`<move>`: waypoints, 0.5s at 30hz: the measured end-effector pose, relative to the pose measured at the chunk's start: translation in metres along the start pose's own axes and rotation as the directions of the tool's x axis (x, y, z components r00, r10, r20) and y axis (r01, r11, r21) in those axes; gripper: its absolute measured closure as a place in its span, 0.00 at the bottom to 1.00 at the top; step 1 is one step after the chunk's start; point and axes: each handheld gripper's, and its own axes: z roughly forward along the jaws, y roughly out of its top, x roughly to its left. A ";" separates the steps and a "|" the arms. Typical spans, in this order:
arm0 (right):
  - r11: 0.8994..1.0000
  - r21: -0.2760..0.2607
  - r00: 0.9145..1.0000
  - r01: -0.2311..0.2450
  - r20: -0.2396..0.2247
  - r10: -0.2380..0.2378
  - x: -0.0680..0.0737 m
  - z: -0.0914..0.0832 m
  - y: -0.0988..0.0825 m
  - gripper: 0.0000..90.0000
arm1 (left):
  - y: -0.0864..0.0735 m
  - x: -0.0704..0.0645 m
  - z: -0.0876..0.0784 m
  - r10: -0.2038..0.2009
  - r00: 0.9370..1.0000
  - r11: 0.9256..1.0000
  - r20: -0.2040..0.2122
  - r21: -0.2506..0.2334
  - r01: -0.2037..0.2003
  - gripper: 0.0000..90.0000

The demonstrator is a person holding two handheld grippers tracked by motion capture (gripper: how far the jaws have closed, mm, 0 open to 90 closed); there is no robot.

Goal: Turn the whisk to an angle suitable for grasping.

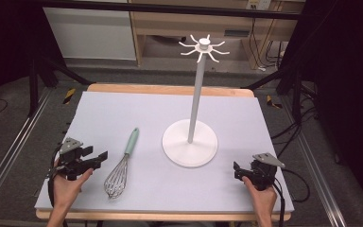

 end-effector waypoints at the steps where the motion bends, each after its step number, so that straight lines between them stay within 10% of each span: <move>1: 1.000 -0.002 1.000 0.000 -0.002 0.000 0.000 0.000 0.000 0.06 | 0.001 -0.001 0.000 0.003 1.000 1.000 0.003 0.002 -0.003 0.37; 15: 1.000 0.019 1.000 -0.011 0.013 0.011 -0.001 -0.002 -0.001 0.07 | 0.021 -0.015 0.008 0.032 0.999 0.999 0.030 0.020 -0.033 0.39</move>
